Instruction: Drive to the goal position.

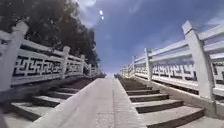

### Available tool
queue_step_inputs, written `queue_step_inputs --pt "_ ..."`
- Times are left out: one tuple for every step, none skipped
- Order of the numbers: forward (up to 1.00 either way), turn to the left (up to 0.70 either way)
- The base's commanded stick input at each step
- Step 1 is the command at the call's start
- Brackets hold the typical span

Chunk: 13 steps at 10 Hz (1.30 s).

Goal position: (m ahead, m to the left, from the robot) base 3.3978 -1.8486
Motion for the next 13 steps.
queue_step_inputs --pt "0.45 0.24" --pt "0.45 0.22" --pt "0.45 0.20" --pt "0.45 0.18" --pt "0.45 0.16" --pt "0.45 0.14" --pt "0.45 0.00" --pt "0.45 0.00" --pt "0.45 0.00" --pt "0.45 0.00" --pt "0.45 0.00" --pt "0.45 0.00" --pt "0.45 0.00"
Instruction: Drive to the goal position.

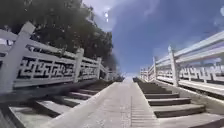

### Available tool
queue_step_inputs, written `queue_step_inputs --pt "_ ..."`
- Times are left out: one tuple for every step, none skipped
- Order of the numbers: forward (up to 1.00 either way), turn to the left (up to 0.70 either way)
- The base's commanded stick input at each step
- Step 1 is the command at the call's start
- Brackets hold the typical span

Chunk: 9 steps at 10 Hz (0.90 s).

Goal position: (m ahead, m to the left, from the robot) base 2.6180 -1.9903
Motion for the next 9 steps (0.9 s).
queue_step_inputs --pt "0.45 0.00" --pt "0.45 0.00" --pt "0.45 0.00" --pt "0.45 0.00" --pt "0.45 0.00" --pt "0.45 0.00" --pt "0.45 0.00" --pt "0.45 -0.02" --pt "0.45 -0.06"
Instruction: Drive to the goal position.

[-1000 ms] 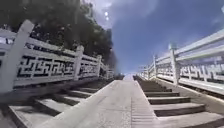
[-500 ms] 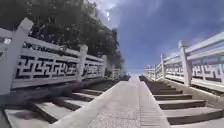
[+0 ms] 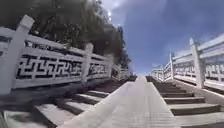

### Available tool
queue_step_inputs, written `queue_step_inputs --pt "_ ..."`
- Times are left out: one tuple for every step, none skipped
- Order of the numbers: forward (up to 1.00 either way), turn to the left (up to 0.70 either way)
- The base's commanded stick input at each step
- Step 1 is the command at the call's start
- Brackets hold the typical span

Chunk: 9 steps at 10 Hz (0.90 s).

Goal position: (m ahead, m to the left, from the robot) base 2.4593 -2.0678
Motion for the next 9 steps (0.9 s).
queue_step_inputs --pt "0.45 -0.09" --pt "0.45 -0.13" --pt "0.45 -0.17" --pt "0.45 -0.21" --pt "0.45 -0.25" --pt "0.45 -0.27" --pt "0.45 -0.27" --pt "0.45 -0.27" --pt "0.45 -0.27"
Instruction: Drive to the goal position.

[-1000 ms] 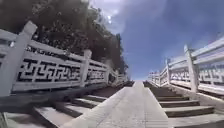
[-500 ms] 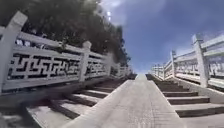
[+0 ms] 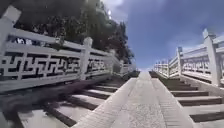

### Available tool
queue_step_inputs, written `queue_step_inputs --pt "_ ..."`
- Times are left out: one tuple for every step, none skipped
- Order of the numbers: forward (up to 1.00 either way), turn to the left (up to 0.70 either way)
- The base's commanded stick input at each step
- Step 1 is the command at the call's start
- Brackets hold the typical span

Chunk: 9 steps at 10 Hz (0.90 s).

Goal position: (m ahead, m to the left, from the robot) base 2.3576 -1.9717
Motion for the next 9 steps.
queue_step_inputs --pt "0.45 -0.27" --pt "0.45 -0.27" --pt "0.45 -0.27" --pt "0.45 -0.27" --pt "0.45 -0.27" --pt "0.38 0.00" --pt "0.27 0.00" --pt "0.16 0.00" --pt "0.05 0.00"
